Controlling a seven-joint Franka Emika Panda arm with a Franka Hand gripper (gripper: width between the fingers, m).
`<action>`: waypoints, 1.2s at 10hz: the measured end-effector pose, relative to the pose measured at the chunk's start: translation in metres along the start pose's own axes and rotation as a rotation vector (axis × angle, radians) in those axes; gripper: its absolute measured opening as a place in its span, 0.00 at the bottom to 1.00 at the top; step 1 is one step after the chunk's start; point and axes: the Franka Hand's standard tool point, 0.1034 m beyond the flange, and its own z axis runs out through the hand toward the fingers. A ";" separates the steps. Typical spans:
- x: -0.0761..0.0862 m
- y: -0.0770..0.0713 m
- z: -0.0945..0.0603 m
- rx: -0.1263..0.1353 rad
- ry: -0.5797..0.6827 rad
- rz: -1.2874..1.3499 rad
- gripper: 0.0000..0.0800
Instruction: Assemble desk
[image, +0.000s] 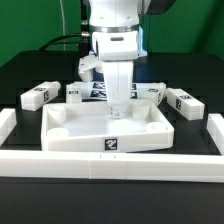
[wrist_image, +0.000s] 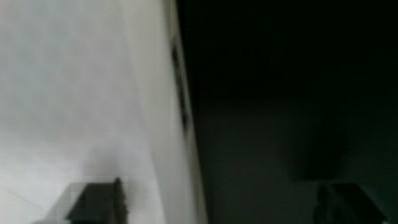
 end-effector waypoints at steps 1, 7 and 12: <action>0.002 0.000 0.000 0.000 0.000 0.028 0.48; 0.000 -0.001 0.001 0.002 0.000 0.037 0.07; 0.000 -0.001 0.001 0.002 0.000 0.037 0.07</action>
Offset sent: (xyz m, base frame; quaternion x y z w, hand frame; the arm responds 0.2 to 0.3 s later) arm 0.0000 0.0000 0.0000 0.0000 0.0000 0.0000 1.0000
